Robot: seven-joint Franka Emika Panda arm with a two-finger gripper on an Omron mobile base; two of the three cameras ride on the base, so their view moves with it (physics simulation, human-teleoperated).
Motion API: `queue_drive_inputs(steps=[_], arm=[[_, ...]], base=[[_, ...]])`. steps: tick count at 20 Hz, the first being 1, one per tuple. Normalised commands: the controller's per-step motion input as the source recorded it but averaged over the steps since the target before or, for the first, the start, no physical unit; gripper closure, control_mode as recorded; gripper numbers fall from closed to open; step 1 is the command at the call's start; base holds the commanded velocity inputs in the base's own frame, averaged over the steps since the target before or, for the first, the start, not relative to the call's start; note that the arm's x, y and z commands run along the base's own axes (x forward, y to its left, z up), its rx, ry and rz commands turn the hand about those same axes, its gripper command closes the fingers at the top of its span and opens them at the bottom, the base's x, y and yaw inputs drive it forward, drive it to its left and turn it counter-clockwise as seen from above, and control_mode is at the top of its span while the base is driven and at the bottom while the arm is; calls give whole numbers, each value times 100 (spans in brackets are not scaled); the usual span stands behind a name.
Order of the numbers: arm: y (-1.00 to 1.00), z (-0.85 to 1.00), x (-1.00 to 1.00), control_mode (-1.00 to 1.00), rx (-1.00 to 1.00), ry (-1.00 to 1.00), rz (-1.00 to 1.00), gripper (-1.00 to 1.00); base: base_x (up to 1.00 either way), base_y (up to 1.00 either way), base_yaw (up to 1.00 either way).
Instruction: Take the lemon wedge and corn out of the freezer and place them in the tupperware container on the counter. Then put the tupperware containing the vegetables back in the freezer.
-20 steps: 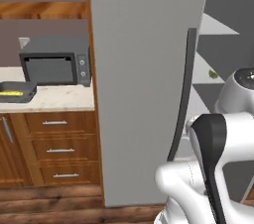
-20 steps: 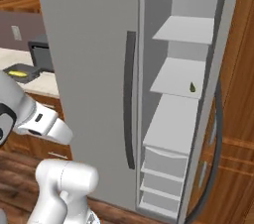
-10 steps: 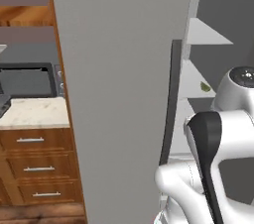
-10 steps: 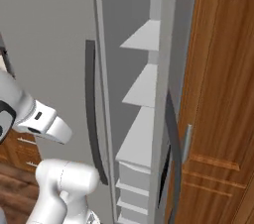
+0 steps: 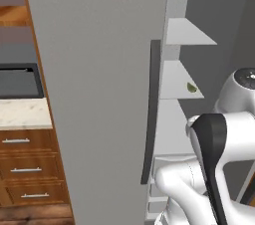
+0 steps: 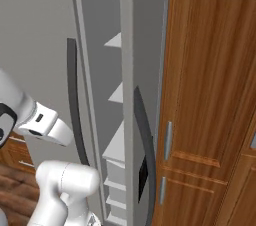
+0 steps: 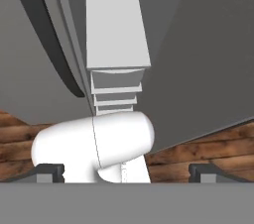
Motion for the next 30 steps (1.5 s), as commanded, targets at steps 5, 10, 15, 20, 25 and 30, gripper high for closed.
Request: queue_drive_inputs(steps=[5,10,15,20,25,30], arm=[[0,0,0,100,0,0,0,-100],[0,0,0,100,0,0,0,-100],[0,0,0,100,0,0,0,-100],[0,0,0,100,0,0,0,-100],[0,0,0,100,0,0,0,-100],[0,0,0,100,0,0,0,-100]], base=[[68,-43,0],[93,-53,-4],[100,-32,-13],[99,-13,-26],[71,0,-25],[65,0,-20]])
